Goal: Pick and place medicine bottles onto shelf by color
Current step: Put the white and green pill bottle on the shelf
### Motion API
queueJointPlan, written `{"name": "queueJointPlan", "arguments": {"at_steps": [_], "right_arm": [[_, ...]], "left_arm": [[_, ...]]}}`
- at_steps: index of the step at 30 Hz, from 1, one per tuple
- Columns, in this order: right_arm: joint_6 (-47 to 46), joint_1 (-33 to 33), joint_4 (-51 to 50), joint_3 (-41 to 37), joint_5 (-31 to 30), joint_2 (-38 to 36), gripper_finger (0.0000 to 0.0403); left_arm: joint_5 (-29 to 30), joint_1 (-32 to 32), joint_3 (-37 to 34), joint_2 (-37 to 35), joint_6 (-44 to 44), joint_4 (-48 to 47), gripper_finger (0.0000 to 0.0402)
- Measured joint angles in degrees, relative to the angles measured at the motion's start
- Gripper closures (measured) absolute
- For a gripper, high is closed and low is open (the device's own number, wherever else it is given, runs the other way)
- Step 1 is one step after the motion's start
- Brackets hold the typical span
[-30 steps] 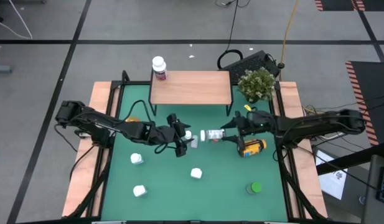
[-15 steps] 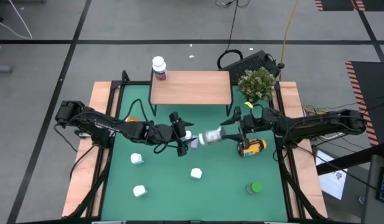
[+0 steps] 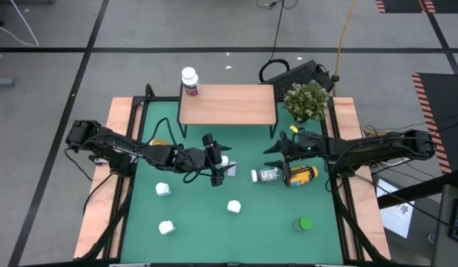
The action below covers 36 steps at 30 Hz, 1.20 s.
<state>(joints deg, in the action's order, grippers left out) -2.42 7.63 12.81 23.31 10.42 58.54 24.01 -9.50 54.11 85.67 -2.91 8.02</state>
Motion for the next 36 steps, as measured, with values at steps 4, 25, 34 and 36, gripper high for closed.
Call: {"name": "queueJointPlan", "arguments": {"at_steps": [4,25,34,36], "right_arm": [[0.1,-1.7,-17.7,7.1,-1.5,1.2,0.0150],[1.4,-6.9,-23.3,12.0,1.5,20.6,0.0109],[0.0,-7.0,-27.2,11.9,1.5,20.7,0.0115],[-1.2,-7.0,-27.8,11.9,1.6,20.7,0.0102]], "left_arm": [[0.0,0.2,0.0,0.0,-1.8,-0.1,0.0117],[-0.1,0.8,0.0,0.0,-0.9,-0.9,0.0117],[-0.1,0.8,0.0,0.0,0.2,-1.0,0.0117],[-0.1,0.8,0.0,0.0,0.2,-1.0,0.0117]]}}
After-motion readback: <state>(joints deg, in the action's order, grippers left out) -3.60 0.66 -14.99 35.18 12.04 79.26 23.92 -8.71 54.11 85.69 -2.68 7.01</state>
